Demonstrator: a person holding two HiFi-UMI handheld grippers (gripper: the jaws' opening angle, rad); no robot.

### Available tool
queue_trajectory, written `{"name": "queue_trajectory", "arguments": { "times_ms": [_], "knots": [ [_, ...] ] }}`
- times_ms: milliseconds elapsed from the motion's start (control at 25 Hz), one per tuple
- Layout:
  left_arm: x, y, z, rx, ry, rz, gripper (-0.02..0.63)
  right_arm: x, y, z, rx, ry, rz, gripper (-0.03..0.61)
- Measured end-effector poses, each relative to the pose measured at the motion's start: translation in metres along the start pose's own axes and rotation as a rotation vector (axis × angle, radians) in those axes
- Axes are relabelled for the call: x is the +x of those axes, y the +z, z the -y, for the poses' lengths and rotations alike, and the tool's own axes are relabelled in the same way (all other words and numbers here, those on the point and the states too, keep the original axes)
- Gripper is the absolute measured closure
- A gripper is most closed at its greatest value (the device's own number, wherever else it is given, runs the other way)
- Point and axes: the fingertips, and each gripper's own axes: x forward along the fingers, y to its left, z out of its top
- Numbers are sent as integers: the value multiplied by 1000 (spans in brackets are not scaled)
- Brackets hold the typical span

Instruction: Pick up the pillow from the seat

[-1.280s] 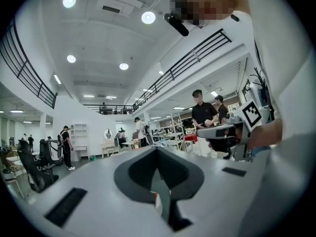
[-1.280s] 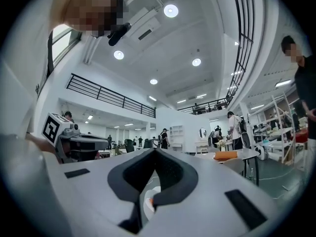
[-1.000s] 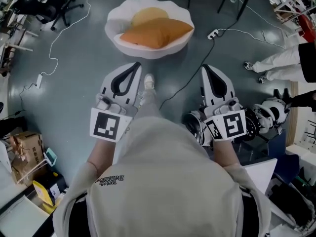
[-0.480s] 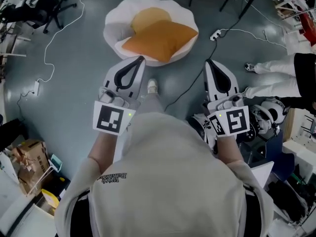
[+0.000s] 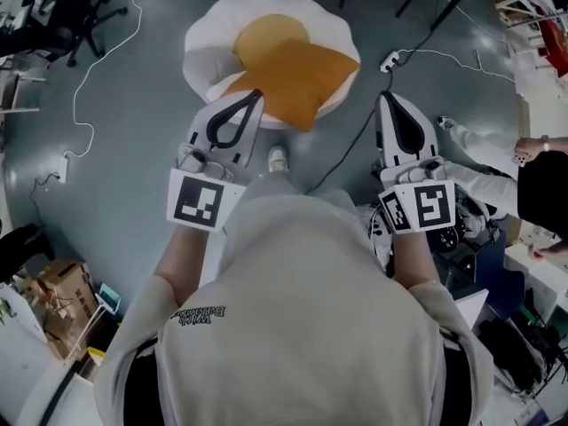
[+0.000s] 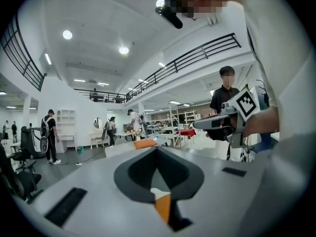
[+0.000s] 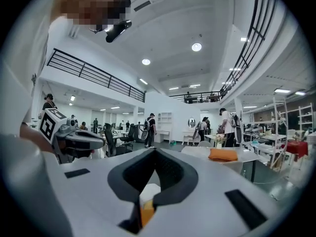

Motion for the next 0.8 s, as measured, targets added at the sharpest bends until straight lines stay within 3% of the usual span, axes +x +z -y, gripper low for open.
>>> {"name": "queue_trajectory", "arguments": {
  "times_ms": [280,800],
  "knots": [
    [24,4,-12,0,-9,-6,603,25,4,18,-3,8,-7,570],
    [74,-4,-24,-24,70,-93,603,67,-22,73,43,94,-46,571]
  ]
}}
